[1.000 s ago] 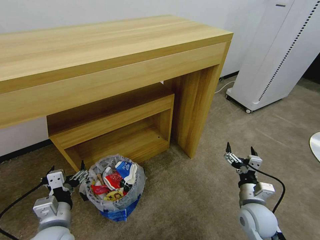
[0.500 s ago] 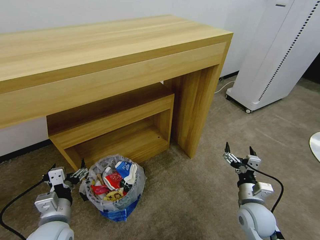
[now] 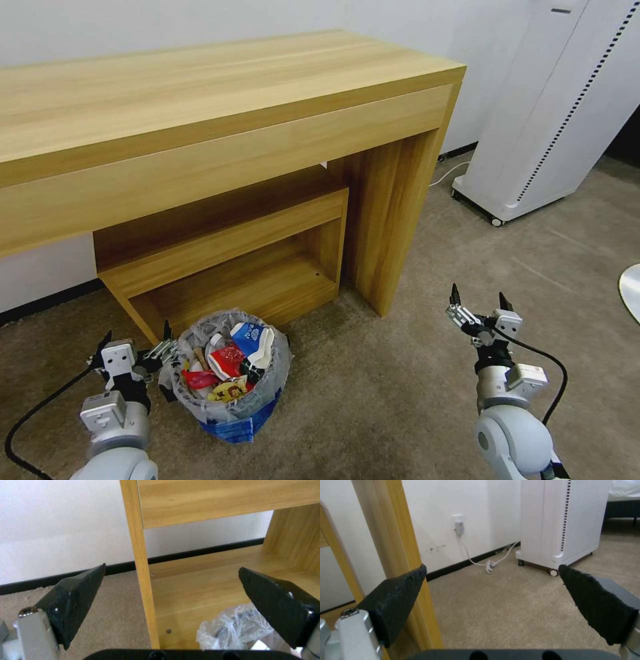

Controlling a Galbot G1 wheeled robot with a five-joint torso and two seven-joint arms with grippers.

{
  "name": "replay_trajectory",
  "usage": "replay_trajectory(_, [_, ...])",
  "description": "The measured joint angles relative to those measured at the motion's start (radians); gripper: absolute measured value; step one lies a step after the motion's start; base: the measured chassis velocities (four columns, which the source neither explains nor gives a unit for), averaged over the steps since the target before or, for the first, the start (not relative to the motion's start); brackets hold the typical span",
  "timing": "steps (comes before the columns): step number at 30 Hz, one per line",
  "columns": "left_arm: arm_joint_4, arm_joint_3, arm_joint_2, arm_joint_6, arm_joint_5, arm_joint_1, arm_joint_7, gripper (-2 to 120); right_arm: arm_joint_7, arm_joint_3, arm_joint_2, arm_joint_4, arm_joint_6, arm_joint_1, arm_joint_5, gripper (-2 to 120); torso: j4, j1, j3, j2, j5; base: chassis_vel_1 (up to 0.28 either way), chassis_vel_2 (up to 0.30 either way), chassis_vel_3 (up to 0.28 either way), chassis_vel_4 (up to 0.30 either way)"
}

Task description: Pick up the trash bin and place the garbage on the floor into it.

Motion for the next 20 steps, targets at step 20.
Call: replay_trajectory(20, [-0.002,0.0,0.0,0.0,-0.003,0.001,0.0,100,0.0,0.0,0.0,0.001,0.0,0.0,0.001,100,0.0,0.0,0.0,0.0,0.0,0.0,0.0,0.0,0.0])
